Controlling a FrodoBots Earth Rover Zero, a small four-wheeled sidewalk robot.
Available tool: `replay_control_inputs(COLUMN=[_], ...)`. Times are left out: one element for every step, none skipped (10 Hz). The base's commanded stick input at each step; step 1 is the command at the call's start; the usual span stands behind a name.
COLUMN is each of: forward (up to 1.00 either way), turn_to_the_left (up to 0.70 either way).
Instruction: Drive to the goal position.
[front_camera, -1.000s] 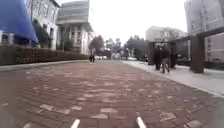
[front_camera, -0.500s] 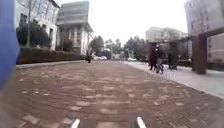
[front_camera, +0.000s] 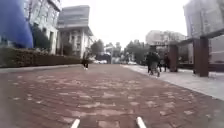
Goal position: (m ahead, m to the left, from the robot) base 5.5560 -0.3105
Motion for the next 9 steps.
replay_control_inputs(forward=[0.65,0.64,0.63,0.62,0.63,0.64,0.66,0.67,0.69], turn_to_the_left=[0.0,0.0,0.0,0.0,0.0,0.0,0.0,0.0,0.0])
